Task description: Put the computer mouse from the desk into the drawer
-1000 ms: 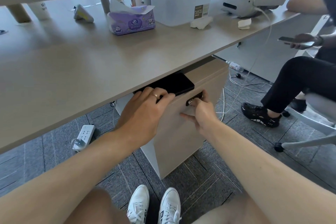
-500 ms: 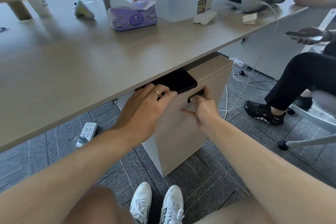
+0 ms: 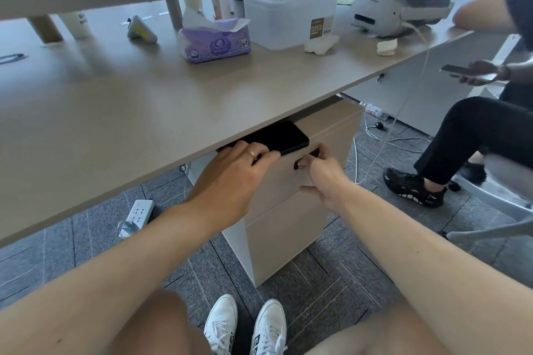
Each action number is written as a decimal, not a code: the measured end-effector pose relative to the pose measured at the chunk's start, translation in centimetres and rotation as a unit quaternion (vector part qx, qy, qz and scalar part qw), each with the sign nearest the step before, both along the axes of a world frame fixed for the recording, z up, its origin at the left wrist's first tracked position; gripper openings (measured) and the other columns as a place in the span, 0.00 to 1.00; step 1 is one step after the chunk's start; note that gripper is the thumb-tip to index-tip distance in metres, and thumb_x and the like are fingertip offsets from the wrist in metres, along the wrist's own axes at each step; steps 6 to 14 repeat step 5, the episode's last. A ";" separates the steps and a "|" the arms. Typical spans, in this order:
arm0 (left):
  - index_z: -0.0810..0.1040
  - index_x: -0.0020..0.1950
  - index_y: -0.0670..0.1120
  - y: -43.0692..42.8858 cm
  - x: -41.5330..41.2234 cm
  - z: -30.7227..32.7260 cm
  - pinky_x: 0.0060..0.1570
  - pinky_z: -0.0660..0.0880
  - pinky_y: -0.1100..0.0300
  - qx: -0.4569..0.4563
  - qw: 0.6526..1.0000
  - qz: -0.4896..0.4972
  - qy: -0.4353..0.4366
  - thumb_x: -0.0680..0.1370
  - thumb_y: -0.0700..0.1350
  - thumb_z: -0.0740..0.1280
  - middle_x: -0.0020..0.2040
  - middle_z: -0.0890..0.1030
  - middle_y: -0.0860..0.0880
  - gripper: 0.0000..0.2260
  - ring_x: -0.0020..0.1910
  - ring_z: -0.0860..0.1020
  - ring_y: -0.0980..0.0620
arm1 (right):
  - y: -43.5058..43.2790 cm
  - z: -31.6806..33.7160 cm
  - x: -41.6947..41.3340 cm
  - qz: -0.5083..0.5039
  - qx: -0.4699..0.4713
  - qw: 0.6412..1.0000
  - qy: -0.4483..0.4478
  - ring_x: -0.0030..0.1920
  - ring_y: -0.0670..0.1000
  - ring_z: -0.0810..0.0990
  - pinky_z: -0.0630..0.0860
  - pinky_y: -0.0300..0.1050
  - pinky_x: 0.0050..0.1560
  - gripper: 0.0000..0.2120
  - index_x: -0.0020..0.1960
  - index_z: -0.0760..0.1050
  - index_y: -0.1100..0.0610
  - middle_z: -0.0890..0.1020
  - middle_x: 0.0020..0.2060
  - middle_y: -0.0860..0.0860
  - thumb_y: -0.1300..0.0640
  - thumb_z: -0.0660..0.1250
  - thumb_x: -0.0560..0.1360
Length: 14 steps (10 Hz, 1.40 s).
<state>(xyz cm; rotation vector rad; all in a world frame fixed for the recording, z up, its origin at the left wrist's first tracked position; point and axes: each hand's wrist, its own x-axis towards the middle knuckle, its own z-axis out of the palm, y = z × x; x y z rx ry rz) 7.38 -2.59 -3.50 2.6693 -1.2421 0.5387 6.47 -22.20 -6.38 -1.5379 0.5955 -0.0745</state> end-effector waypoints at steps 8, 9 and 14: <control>0.76 0.68 0.46 3.1 -3.7 9.5 0.58 0.73 0.52 -0.128 0.984 -0.005 0.125 0.74 0.46 0.75 0.59 0.81 0.46 0.23 0.56 0.79 0.46 | 0.8 12.4 -5.5 0.232 -0.547 0.802 -0.061 0.72 0.56 0.69 0.65 0.50 0.72 0.29 0.75 0.68 0.55 0.73 0.71 0.56 0.44 0.65 0.77; 0.76 0.68 0.46 3.1 -3.7 9.5 0.58 0.73 0.52 -0.128 0.984 -0.005 0.125 0.74 0.46 0.75 0.59 0.81 0.46 0.23 0.56 0.79 0.46 | 0.8 12.4 -5.5 0.232 -0.547 0.802 -0.061 0.72 0.56 0.69 0.65 0.50 0.72 0.29 0.75 0.68 0.55 0.73 0.71 0.56 0.44 0.65 0.77; 0.76 0.68 0.46 3.1 -3.7 9.5 0.58 0.73 0.52 -0.128 0.984 -0.005 0.125 0.74 0.46 0.75 0.59 0.81 0.46 0.23 0.56 0.79 0.46 | 0.8 12.4 -5.5 0.232 -0.547 0.802 -0.061 0.72 0.56 0.69 0.65 0.50 0.72 0.29 0.75 0.68 0.55 0.73 0.71 0.56 0.44 0.65 0.77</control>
